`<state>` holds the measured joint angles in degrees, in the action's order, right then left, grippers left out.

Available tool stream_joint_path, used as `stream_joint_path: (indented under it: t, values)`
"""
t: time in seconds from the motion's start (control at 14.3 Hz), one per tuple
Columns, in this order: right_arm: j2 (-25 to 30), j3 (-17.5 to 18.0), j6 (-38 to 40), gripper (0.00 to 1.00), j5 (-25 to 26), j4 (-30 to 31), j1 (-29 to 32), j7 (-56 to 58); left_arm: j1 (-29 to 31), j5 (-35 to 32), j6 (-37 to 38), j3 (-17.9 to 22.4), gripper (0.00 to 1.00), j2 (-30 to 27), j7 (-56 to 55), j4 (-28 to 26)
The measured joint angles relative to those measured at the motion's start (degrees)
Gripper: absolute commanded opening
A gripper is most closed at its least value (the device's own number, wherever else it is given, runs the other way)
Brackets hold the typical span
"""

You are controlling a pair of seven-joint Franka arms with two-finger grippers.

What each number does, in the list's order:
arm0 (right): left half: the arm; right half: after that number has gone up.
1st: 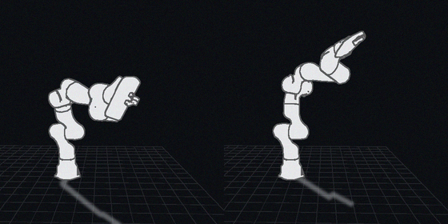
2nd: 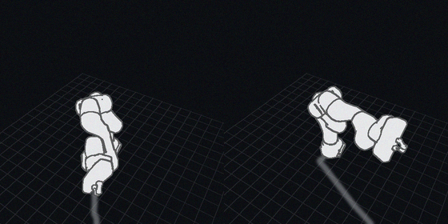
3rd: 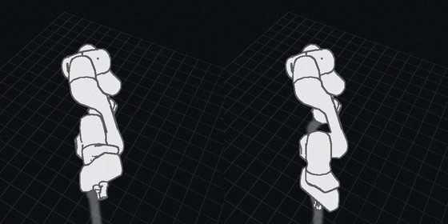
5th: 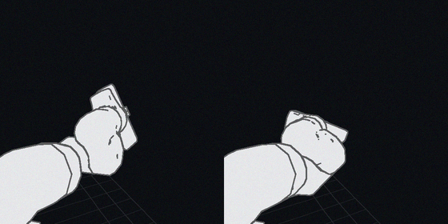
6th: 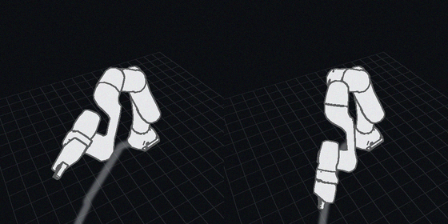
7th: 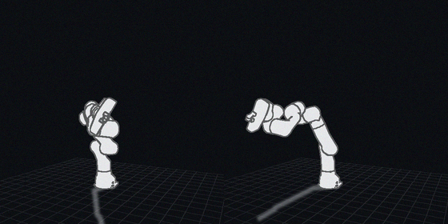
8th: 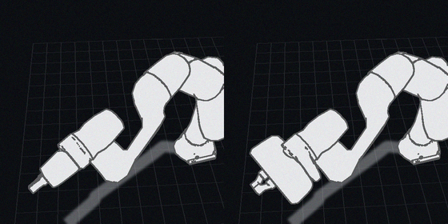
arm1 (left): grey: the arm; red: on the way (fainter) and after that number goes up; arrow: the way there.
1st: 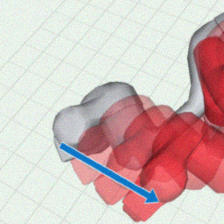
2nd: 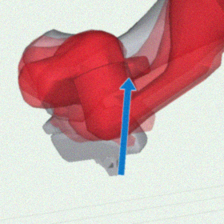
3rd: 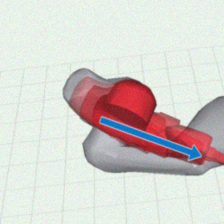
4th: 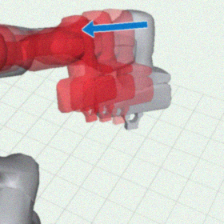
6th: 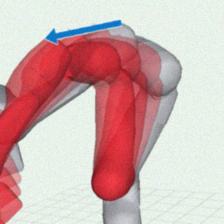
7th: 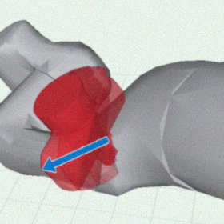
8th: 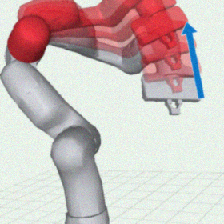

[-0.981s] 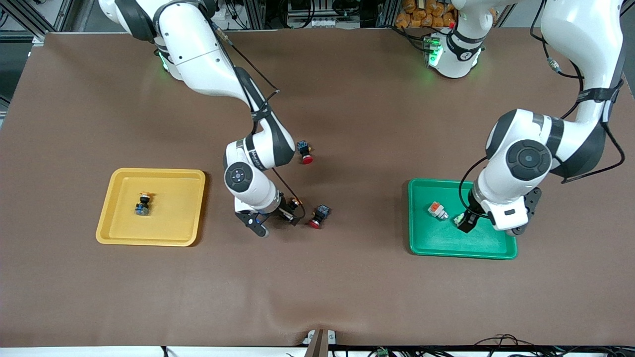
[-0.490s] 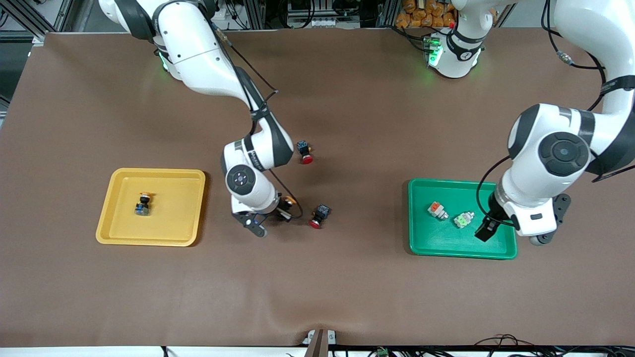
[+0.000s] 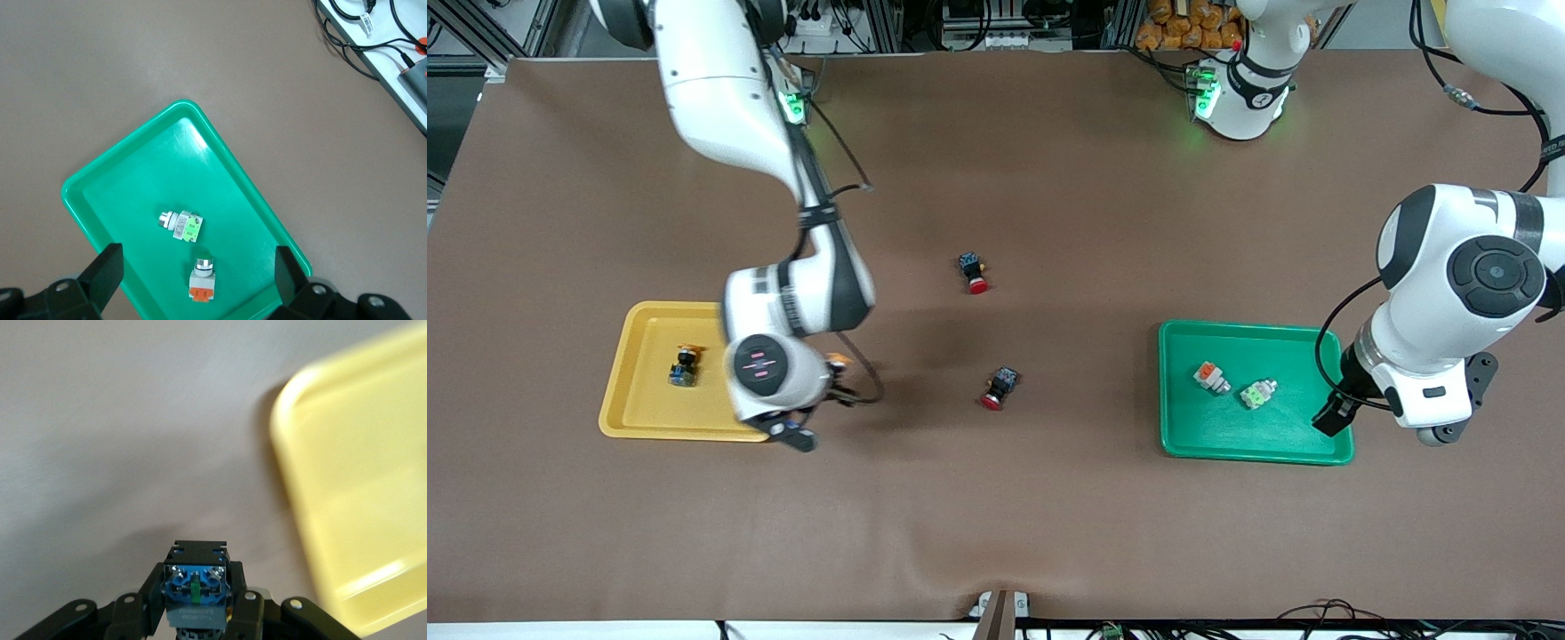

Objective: Place green and yellow buttons in trays
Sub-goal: 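Place the second blue button in the yellow tray with the right gripper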

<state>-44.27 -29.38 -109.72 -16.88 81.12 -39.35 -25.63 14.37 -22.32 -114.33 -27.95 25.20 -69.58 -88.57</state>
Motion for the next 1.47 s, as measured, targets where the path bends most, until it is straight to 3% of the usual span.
stream_joint_path:
  t: [0.21, 0.42, 0.7, 0.77, 0.84, 1.26, 1.47]
  values:
    - [2.28, -2.18, -2.72, 0.0, -0.08, 4.49, 3.59, 15.19, 0.0, 0.0, 0.04, -0.06, 1.0, 0.0, 0.78, 0.0]
    - [5.06, -2.19, -11.95, 0.0, -0.34, 14.09, 6.37, 24.14, 0.0, 0.0, 0.04, -0.16, 1.0, -0.11, 1.8, 0.09]
    - [5.47, -2.14, -17.2, 0.0, -7.36, 20.46, 6.87, 31.01, 1.38, 0.0, 0.06, -0.15, 1.0, -1.28, 6.11, 0.27]
    - [5.47, -2.15, -17.36, 0.58, -8.94, 20.91, 7.06, 31.95, 2.03, 0.0, 0.24, -0.16, 1.0, -1.76, 7.57, 0.3]
    - [5.48, -2.16, -17.61, 1.0, -9.84, 21.18, 7.25, 32.33, 2.52, 0.0, 1.08, -0.16, 1.0, -2.29, 8.85, 0.32]
    - [6.05, -2.19, -17.02, 1.0, -11.08, 21.44, 7.42, 32.7, 3.2, 2.23, 6.94, -0.25, 1.0, -6.87, 19.48, 0.98]
    - [8.23, -3.29, -8.29, 1.0, -11.08, 17.62, 8.98, 32.89, 3.2, 3.44, 13.01, -0.42, 1.0, -8.65, 26.59, 4.04]
